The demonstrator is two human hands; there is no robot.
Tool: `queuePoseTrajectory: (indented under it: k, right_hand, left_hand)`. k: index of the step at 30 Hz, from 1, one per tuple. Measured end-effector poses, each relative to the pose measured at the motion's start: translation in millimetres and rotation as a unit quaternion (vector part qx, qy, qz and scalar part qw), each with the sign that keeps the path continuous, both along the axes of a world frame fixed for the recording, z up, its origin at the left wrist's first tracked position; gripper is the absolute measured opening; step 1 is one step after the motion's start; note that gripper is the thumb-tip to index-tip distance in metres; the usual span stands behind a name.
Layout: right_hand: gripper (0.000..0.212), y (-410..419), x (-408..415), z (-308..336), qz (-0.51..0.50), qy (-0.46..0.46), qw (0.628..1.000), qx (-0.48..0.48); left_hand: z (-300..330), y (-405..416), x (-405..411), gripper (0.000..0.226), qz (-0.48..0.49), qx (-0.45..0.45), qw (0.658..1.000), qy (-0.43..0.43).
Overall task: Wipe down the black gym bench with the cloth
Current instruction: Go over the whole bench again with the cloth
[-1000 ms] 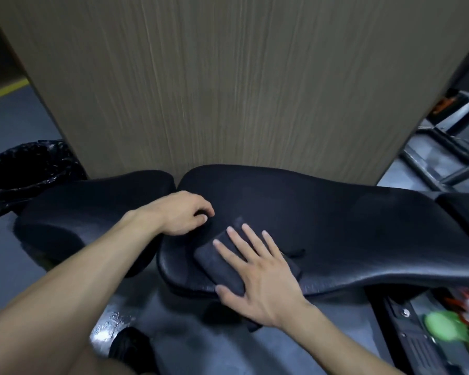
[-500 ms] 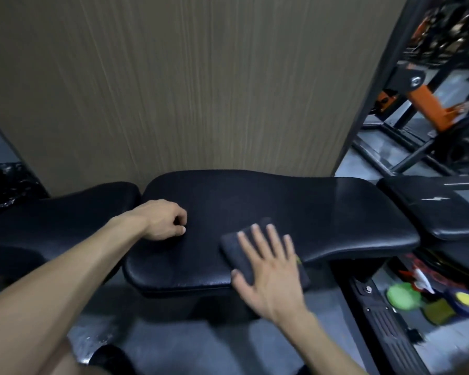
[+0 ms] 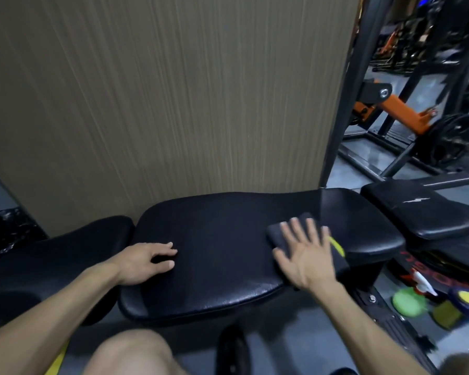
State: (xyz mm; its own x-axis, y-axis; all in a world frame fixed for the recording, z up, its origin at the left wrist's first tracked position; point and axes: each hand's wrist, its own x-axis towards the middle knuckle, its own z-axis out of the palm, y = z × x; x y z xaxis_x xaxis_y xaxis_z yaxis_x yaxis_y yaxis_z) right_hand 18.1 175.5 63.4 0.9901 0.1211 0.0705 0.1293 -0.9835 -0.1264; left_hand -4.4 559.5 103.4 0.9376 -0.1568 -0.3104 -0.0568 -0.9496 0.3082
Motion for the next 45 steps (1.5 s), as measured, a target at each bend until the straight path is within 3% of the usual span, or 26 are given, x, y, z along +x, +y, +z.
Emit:
queuePoseTrajectory:
  k: [2, 4, 6, 10, 13, 19, 23, 25, 28, 30, 32, 34, 37, 39, 45]
  right_hand:
    - [0.076, 31, -8, -4, 0.131, -0.019, 0.991, 0.003]
    - [0.073, 32, 4, -1, 0.193, 0.009, 0.981, 0.003]
    - [0.075, 15, 34, 4, 0.167, 0.034, 0.985, 0.015]
    - [0.068, -8, 109, 6, 0.003, 0.074, 0.997, 0.015]
    - [0.064, 17, 150, 6, -0.006, 0.092, 0.996, 0.010]
    - [0.063, 117, 166, 8, 0.199, 0.063, 0.978, -0.017]
    - [0.059, 93, 171, 7, 0.277, 0.069, 0.958, 0.006]
    - [0.065, 42, 196, 7, 0.204, 0.063, 0.977, 0.022]
    - [0.078, -59, 226, 10, -0.026, 0.026, 0.999, 0.014]
    - [0.070, -98, 222, 7, -0.107, 0.038, 0.993, -0.014]
    - [0.075, -93, 204, 1, -0.085, 0.051, 0.994, -0.054]
    - [0.081, -67, 170, 1, 0.001, 0.051, 0.997, -0.060]
    - [0.065, -46, 110, 4, 0.159, 0.054, 0.985, -0.039]
    - [0.059, -63, 88, 7, 0.195, 0.075, 0.978, -0.019]
    - [0.060, -151, 94, 11, -0.027, 0.071, 0.997, 0.022]
  left_hand:
    - [0, -2, 9, 0.026, -0.016, 0.000, 0.998, -0.062]
    - [-1, -9, 22, 0.021, -0.031, -0.025, 0.992, -0.116]
    - [-8, -19, 38, 0.027, -0.048, -0.033, 0.988, -0.141]
    - [-28, -31, 72, 0.031, -0.064, -0.026, 0.979, -0.193]
    - [-33, -33, 96, 0.028, -0.054, -0.033, 0.972, -0.228]
    - [-26, -46, 133, 0.018, -0.001, -0.099, 0.959, -0.264]
    - [-23, -56, 150, 0.015, 0.015, -0.133, 0.955, -0.265]
    - [-23, -65, 155, 0.015, 0.000, -0.140, 0.956, -0.259]
    - [-27, -80, 155, 0.017, -0.024, -0.160, 0.954, -0.254]
    - [-30, -91, 156, 0.018, -0.039, -0.168, 0.953, -0.249]
    - [-33, -104, 159, 0.019, -0.056, -0.177, 0.950, -0.253]
    - [-35, -123, 162, 0.020, -0.076, -0.187, 0.946, -0.253]
    - [-32, -154, 163, 0.020, -0.125, -0.197, 0.940, -0.250]
    - [-32, -169, 160, 0.021, -0.150, -0.199, 0.937, -0.246]
    - [-33, -186, 139, 0.023, -0.180, -0.190, 0.939, -0.222]
